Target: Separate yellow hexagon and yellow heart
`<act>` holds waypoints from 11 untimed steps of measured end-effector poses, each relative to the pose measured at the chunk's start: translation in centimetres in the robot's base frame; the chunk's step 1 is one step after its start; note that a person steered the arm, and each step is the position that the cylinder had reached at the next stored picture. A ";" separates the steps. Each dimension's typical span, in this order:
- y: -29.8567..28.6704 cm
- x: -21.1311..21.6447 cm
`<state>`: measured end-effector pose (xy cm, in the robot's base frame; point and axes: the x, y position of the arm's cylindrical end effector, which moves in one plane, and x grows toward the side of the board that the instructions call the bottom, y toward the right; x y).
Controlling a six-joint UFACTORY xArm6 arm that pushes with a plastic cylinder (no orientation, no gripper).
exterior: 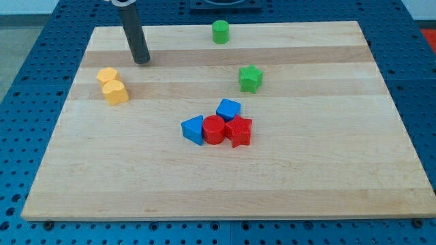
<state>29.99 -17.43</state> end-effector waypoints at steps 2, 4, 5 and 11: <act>-6.3 -0.5; -8.6 1.5; -8.6 2.0; 6.1 0.2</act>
